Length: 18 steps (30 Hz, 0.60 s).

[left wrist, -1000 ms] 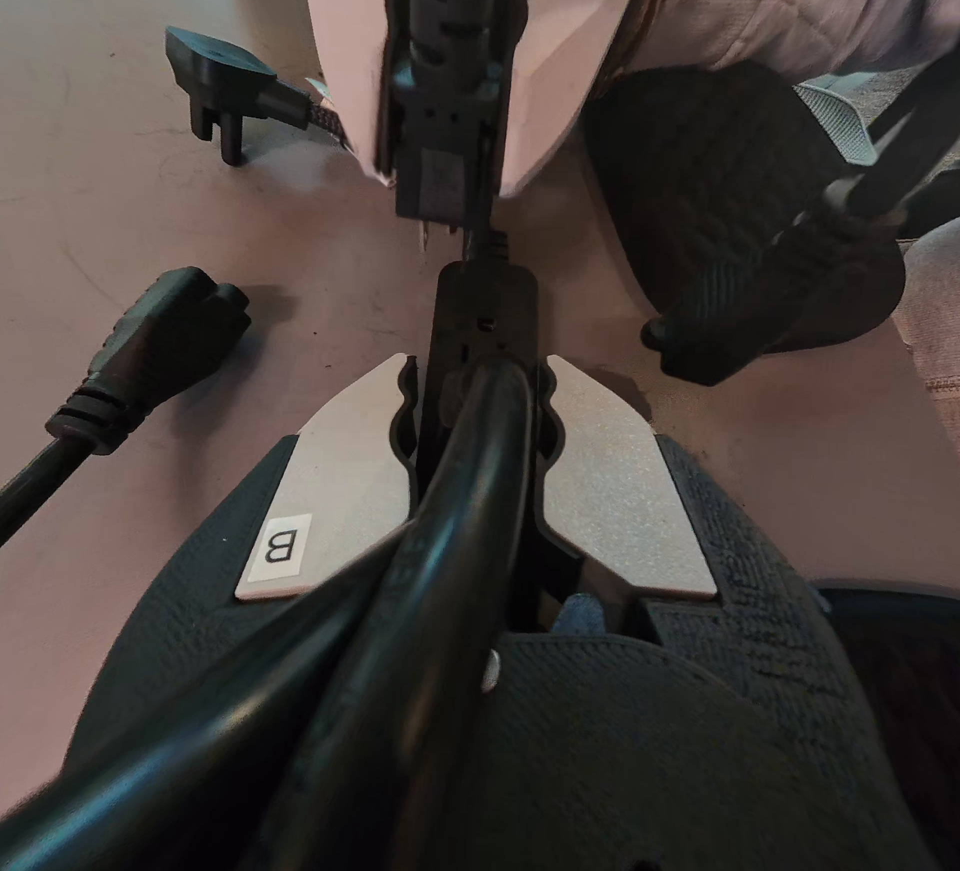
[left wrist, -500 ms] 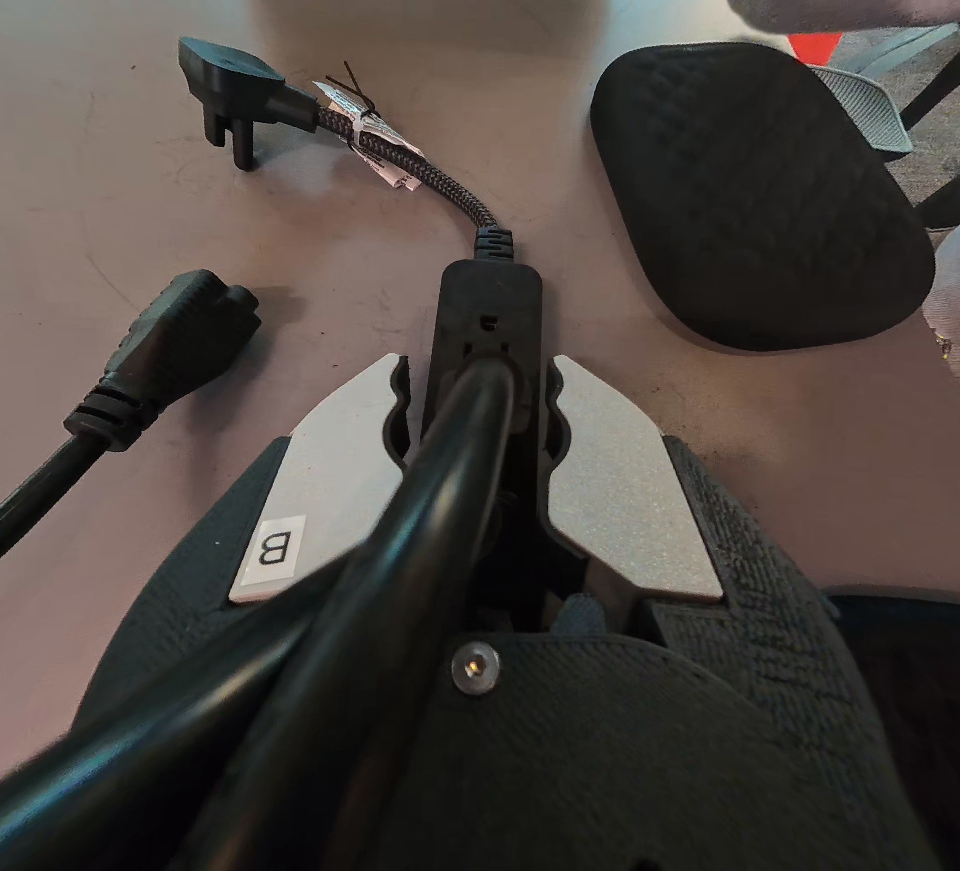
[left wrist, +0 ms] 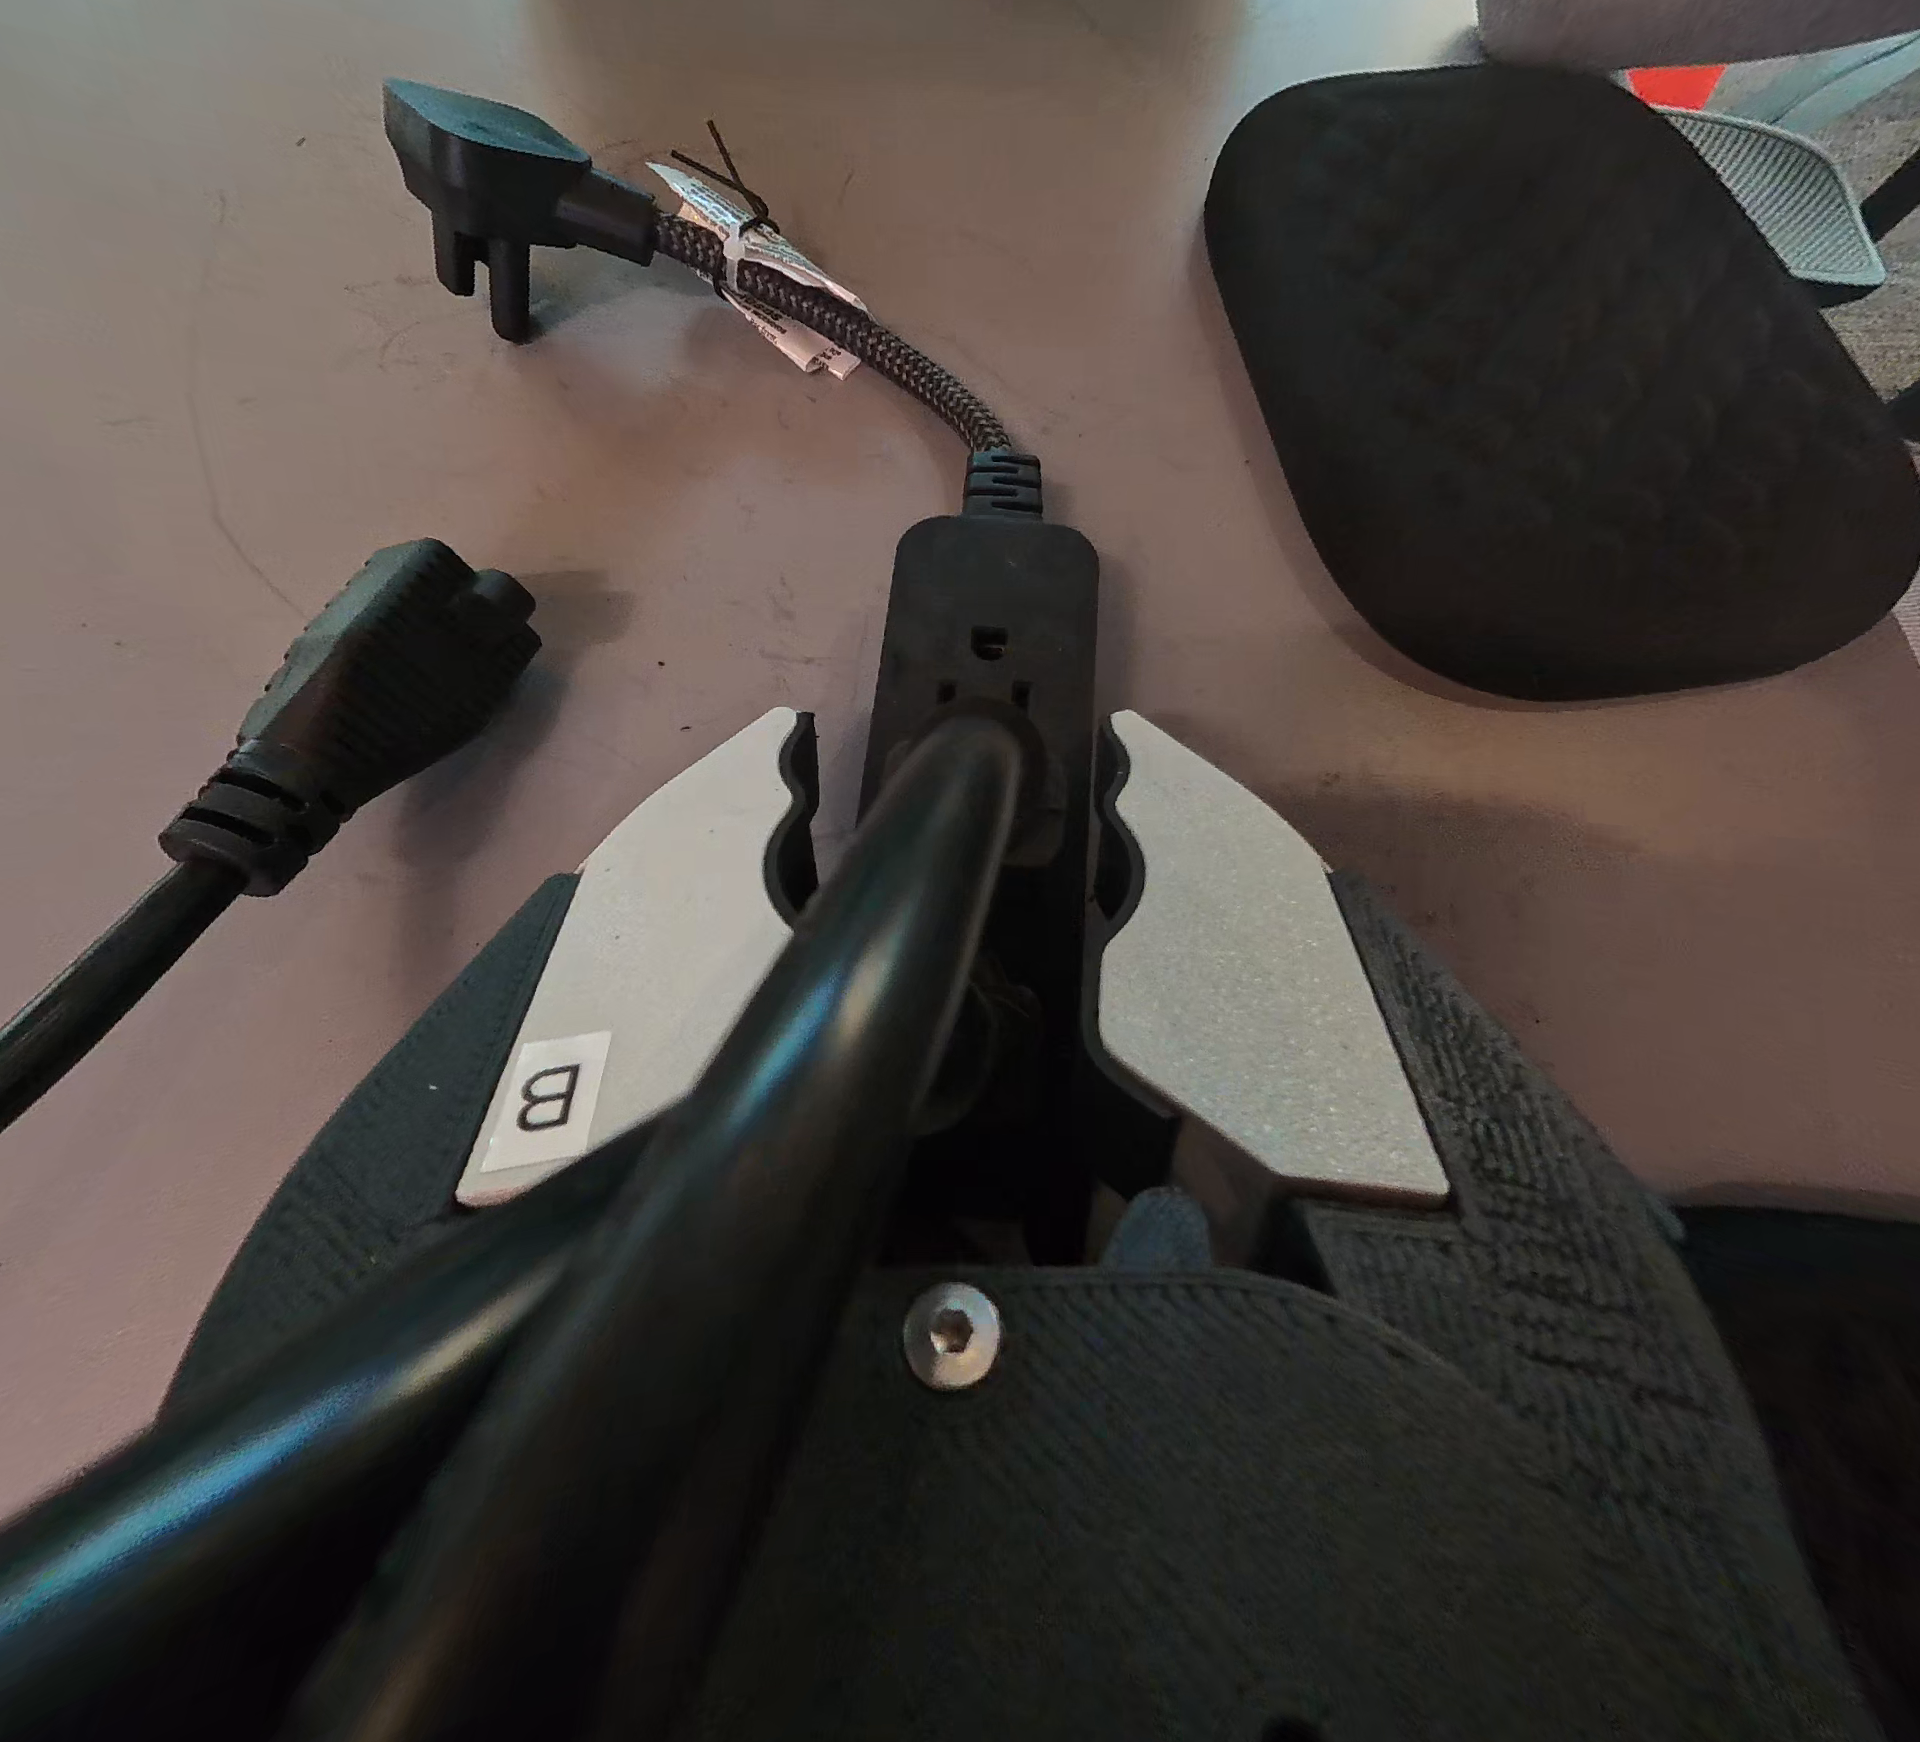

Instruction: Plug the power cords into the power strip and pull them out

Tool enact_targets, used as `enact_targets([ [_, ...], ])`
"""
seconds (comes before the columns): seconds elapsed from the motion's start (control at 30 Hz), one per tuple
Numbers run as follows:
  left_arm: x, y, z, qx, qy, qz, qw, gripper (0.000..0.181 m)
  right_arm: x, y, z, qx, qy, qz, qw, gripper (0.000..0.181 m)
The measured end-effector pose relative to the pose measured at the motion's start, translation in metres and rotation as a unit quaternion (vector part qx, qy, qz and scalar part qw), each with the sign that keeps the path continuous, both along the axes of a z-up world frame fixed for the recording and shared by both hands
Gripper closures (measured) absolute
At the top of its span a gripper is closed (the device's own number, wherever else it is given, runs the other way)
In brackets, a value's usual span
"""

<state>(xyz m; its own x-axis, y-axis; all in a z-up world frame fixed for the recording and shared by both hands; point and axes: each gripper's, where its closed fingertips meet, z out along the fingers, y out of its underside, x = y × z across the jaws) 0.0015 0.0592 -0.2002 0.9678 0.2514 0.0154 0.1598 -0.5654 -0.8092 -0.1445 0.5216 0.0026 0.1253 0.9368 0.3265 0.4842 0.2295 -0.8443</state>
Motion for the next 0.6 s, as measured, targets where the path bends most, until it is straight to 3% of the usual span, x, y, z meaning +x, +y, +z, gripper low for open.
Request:
enact_targets([
  [0.13, 0.000, 0.000, 0.000, -0.001, 0.001, 0.002, 1.000, 0.130, 0.003, -0.002, -0.059, -0.062, -0.144, 0.033, 0.987, 0.154],
  [0.27, 0.000, 0.000, 0.000, -0.001, 0.001, 0.002, 1.000, 0.130, -0.002, -0.024, -0.117, -0.123, -0.267, 0.100, 0.951, 0.154],
  [0.43, 0.000, 0.000, 0.000, -0.001, 0.002, 0.002, 1.000, 0.130, -0.013, -0.039, -0.164, -0.189, -0.334, 0.124, 0.915, 0.154],
  [0.5, 0.000, 0.000, 0.000, -0.001, 0.001, 0.002, 1.000, 0.130, -0.008, -0.041, -0.170, -0.202, -0.359, 0.115, 0.904, 0.156],
  [0.6, 0.000, 0.000, 0.000, -0.001, 0.001, 0.002, 1.000, 0.130, -0.018, -0.040, -0.138, -0.200, -0.285, 0.106, 0.931, 0.151],
])
